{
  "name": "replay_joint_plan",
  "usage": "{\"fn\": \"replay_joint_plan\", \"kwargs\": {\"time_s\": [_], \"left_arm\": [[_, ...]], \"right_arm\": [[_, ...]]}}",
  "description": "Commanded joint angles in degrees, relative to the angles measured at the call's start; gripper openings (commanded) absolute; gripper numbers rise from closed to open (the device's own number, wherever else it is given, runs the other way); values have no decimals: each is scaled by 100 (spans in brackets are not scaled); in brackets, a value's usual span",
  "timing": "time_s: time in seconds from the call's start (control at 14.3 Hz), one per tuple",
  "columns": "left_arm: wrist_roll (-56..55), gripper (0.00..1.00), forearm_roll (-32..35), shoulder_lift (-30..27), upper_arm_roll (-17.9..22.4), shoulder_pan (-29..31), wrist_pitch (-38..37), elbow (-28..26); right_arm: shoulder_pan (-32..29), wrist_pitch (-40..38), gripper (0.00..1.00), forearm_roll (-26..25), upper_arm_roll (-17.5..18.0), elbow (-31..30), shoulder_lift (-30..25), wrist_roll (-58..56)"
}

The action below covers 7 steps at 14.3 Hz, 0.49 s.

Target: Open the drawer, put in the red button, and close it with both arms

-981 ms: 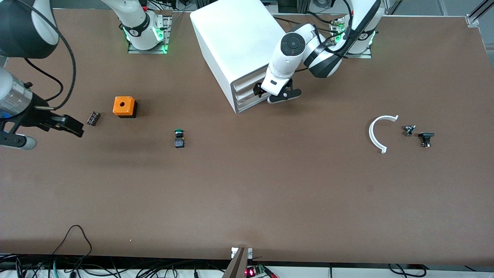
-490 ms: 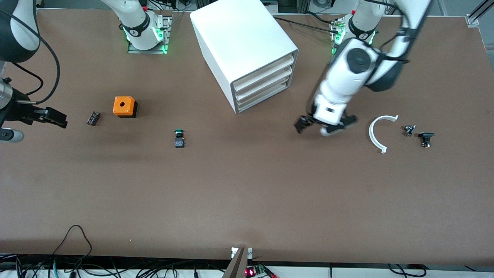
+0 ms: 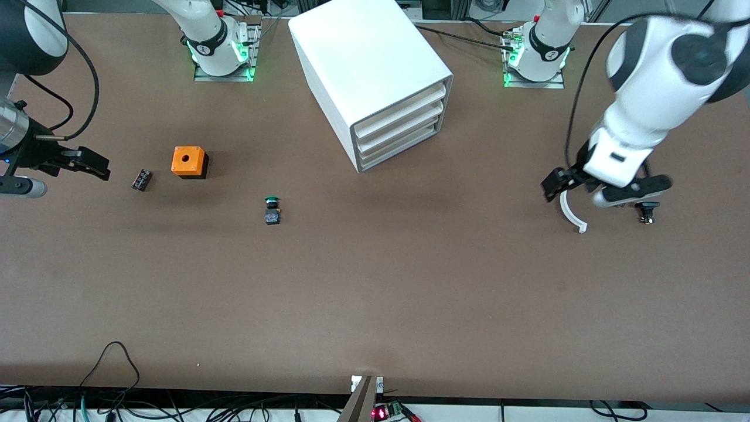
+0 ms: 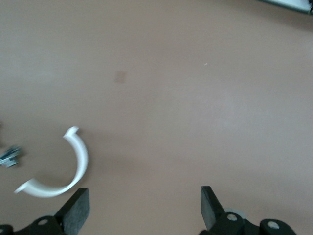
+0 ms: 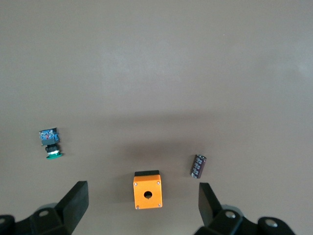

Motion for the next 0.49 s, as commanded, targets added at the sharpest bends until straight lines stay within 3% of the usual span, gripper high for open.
{"fn": "replay_joint_plan", "kwargs": {"time_s": [0.0,0.21,0.42], "left_arm": [[398,100,-6,-165,246,-25,-1100,576],[408,100,-6,-315,483,-25,-1814,902],[417,100,-6,-289,475,-34,-1992,956]], "right_arm": [[6,333,100,79,-16,-594,-452,-45],[-3,149,100,62,-25,-489,-391,-324],[-12,131,100,97,-17,-453,-364,-388]]}}
